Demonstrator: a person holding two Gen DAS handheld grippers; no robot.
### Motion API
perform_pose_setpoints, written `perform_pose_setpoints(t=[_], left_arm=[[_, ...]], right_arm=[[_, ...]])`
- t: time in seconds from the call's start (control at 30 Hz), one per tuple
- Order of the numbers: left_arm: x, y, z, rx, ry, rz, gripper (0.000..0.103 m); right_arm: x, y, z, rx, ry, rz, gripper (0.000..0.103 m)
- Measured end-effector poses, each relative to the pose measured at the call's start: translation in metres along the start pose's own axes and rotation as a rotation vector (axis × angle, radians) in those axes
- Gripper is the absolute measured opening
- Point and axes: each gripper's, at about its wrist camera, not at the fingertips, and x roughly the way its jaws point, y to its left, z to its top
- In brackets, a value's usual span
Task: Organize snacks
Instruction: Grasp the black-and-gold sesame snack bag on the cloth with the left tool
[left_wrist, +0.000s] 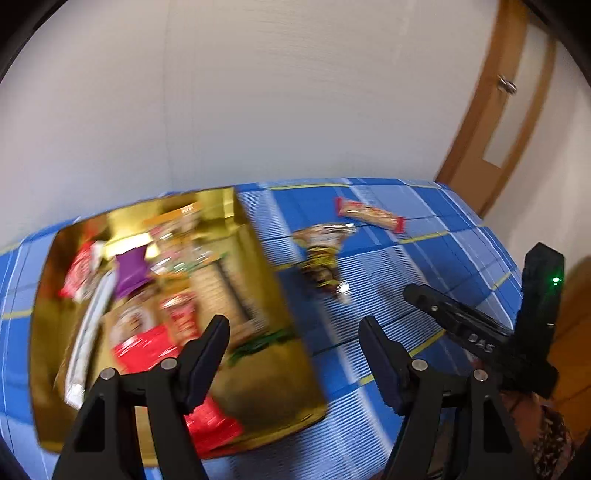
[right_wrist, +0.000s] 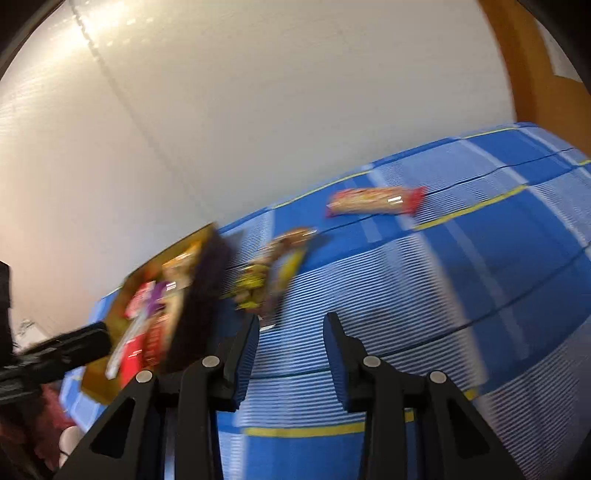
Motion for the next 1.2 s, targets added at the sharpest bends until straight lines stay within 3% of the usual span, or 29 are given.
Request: perform_pose_setpoints(t=[0.17,0.33,0.53,1.07,1.17,1.2], left_arm=[[0.029,-0.034,0.022,0.064,0.018,-0.018,0.073],[0.073,-0.054,0.042,0.088,0.075,-0.009,0.072],[0.12,-0.053,0.054,0.067,0.151,0.022,0.067],[0.165,-0.052,0.057,0.116,0.186,0.119,0.064],[0.168,-0.053,0.056,0.125,0.186,0.134,0.055],[0.169,-0.053,0.056,0.127,0.188,0.136,0.048]], right_arm=[[-0.005,-0.035,-0.002,0.112,-0.046,-0.001,0.036],[-0.01,-0.045,-0.001,0.138,-0.078,-0.001,0.036],[-0.009,-0.054,-0.001,0.195,-0.087,0.016,0.036],[-0.007,-0.062,0.0,0.248,-0.091,0.02,0.036],[-0.005,-0.063,-0.001,0.25,-0.081,0.018,0.036],[-0.004,-0.062,-0.001,0.249,-0.08,0.016,0.036]])
